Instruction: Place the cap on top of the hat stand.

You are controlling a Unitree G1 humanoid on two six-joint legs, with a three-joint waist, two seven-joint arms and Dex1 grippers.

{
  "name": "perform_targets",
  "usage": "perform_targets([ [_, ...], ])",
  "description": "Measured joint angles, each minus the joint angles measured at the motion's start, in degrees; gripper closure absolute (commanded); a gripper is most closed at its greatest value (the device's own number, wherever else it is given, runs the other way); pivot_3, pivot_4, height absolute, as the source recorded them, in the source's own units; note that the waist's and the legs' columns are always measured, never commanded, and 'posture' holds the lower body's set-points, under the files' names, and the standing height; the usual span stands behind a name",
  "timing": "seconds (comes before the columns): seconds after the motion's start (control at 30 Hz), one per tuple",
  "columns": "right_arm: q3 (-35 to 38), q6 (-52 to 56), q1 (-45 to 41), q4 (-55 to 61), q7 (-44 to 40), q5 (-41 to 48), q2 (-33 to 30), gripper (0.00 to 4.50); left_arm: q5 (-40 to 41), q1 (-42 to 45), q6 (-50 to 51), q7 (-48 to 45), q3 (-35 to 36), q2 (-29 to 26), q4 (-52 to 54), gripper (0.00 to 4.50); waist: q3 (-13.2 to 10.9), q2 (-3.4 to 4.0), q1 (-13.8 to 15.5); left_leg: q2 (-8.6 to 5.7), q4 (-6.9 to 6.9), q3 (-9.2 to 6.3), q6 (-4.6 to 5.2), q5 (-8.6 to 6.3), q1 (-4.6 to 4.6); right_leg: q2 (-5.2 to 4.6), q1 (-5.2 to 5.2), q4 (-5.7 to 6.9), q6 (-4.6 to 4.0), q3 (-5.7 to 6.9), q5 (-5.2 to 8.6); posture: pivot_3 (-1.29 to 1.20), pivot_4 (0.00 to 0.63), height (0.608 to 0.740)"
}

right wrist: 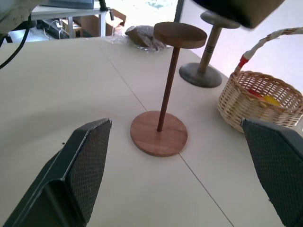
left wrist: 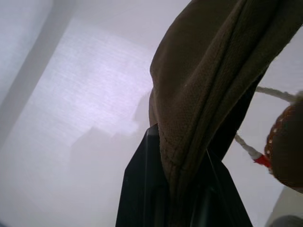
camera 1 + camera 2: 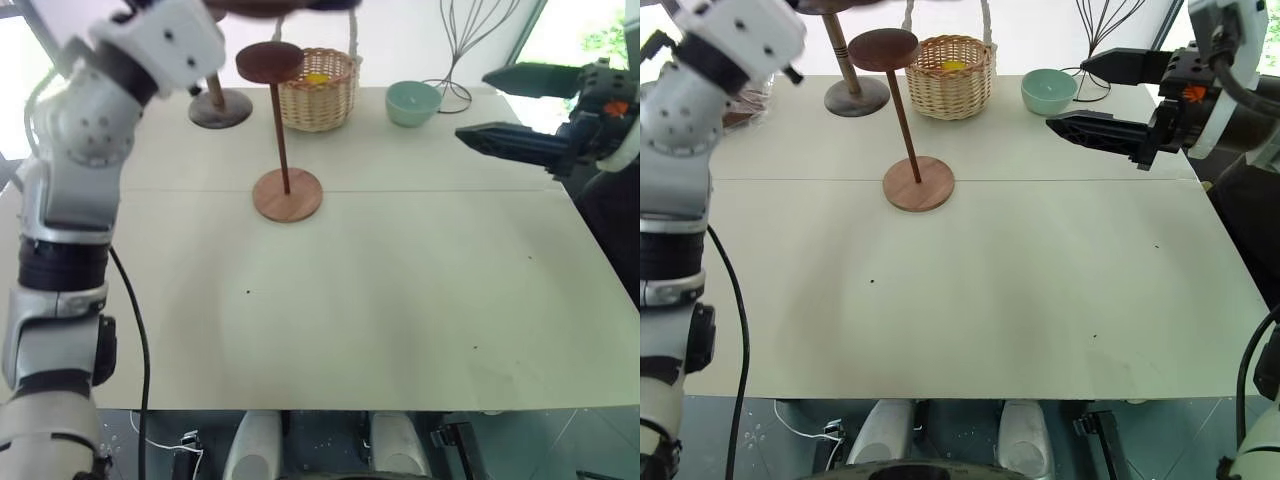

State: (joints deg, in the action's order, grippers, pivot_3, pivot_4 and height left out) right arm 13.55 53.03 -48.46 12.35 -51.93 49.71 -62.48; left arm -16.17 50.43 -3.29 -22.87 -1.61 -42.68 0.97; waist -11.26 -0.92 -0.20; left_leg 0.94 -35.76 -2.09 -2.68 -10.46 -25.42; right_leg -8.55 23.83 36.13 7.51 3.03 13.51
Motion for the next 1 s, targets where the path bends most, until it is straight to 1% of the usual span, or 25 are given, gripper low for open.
perform_targets([
  [0.1,0.03,0.01,-0.01,0.02,0.25,0.01,0.04,0.00,-0.62,-5.35,-0.05,-2.10,-0.10,-0.82,2.54,4.43,-0.01,-0.01,-0.24,0.00,-0.10,0.00,0.00,0.00,-0.05,-0.01,-0.01,0.00,-0.01,-0.01,-0.01,0.00,0.150,0.728],
  [0.17,0.06,0.01,-0.03,0.01,0.73,0.01,0.15,0.00,-3.21,-7.67,-1.05,-2.28,-0.53,-2.29,4.13,4.43,-0.01,-0.01,-0.36,0.00,-0.16,0.01,0.00,0.00,-0.06,-0.02,-0.04,-0.02,-0.01,-0.01,-0.01,0.00,0.150,0.728],
  [0.33,-0.02,0.00,-0.60,0.00,1.42,-0.01,0.90,0.00,-6.98,-9.93,-1.51,-1.87,-0.67,-2.45,7.87,4.43,-0.01,0.00,-0.29,0.00,-0.20,0.01,0.00,0.00,-0.04,-0.03,-0.09,-0.02,-0.04,-0.01,0.00,0.00,0.150,0.728],
  [0.4,-0.10,-0.17,-1.65,-0.02,1.61,-0.08,1.37,0.00,-8.61,-11.41,-2.11,-1.77,-1.55,-2.10,8.22,3.65,-0.01,0.00,-0.33,0.00,-0.21,0.01,0.00,0.00,-0.03,-0.02,-0.09,-0.02,-0.04,-0.01,-0.01,0.00,0.150,0.728],
  [0.43,-0.15,-0.32,-1.87,-0.02,1.65,-0.11,1.53,0.00,-9.04,-12.02,-2.10,-1.74,-1.86,-1.62,8.21,3.34,-0.01,0.00,-0.34,0.00,-0.20,0.00,0.00,0.00,-0.02,-0.02,-0.10,-0.01,-0.04,-0.01,-0.01,0.00,0.150,0.728],
  [0.53,-0.98,-0.62,-2.60,-0.07,1.68,-0.68,2.53,0.00,-9.56,-12.93,-1.73,-1.76,-2.15,-0.14,8.25,1.85,-0.01,0.00,-0.36,0.00,-0.22,0.00,0.00,0.00,-0.03,-0.02,-0.09,-0.01,-0.04,-0.01,-0.01,0.00,0.150,0.728],
  [0.63,-1.91,-0.85,-2.68,-0.10,1.48,-1.30,2.96,0.00,-9.49,-14.27,-0.08,-2.06,-1.56,-0.08,10.01,0.28,-0.01,0.00,-0.40,0.00,-0.20,0.01,0.00,0.00,-0.03,-0.03,-0.09,-0.02,-0.03,-0.02,-0.01,0.00,0.150,0.728],
  [0.67,-1.93,-0.91,-2.68,-0.10,1.40,-1.41,2.98,0.00,-9.36,-15.09,0.65,-2.31,-1.28,-0.07,10.75,0.04,-0.01,0.00,-0.43,0.00,-0.18,0.01,0.00,-0.01,-0.03,-0.02,-0.08,-0.01,-0.02,-0.02,-0.01,0.00,0.150,0.728],
  [0.73,-1.96,-1.09,-2.61,-0.10,1.21,-1.90,3.03,0.00,-8.52,-17.44,2.77,-3.43,-0.02,-0.06,12.38,0.04,-0.01,0.00,-0.47,0.01,-0.16,0.01,0.00,-0.01,-0.02,-0.01,-0.06,0.00,-0.02,-0.02,-0.01,0.00,0.150,0.728],
  [0.83,-2.34,-2.31,-1.49,0.16,0.60,-3.39,3.04,0.00,-4.06,-21.40,6.95,-6.34,3.46,0.03,16.34,0.04,-0.01,0.00,-0.47,0.02,-0.16,0.01,0.00,-0.01,-0.03,-0.01,-0.06,-0.01,-0.02,-0.01,-0.01,0.00,0.150,0.728],
  [0.9,-3.30,-3.61,0.10,0.81,-0.24,-4.72,3.02,0.00,0.91,-23.56,10.25,-8.89,6.86,0.19,19.58,0.04,-0.01,0.01,-0.46,0.02,-0.20,0.01,0.00,-0.01,-0.03,-0.02,-0.07,-0.01,-0.04,-0.02,0.00,0.00,0.150,0.728],
  [1.0,-4.87,-6.00,1.63,1.60,-1.13,-6.99,3.05,0.00,11.97,-25.30,15.71,-14.59,13.61,-0.43,24.12,0.04,-0.03,0.03,-0.48,0.02,-0.24,0.01,0.00,-0.01,-0.02,-0.02,-0.08,-0.01,-0.12,-0.02,0.03,0.00,0.150,0.728],
])
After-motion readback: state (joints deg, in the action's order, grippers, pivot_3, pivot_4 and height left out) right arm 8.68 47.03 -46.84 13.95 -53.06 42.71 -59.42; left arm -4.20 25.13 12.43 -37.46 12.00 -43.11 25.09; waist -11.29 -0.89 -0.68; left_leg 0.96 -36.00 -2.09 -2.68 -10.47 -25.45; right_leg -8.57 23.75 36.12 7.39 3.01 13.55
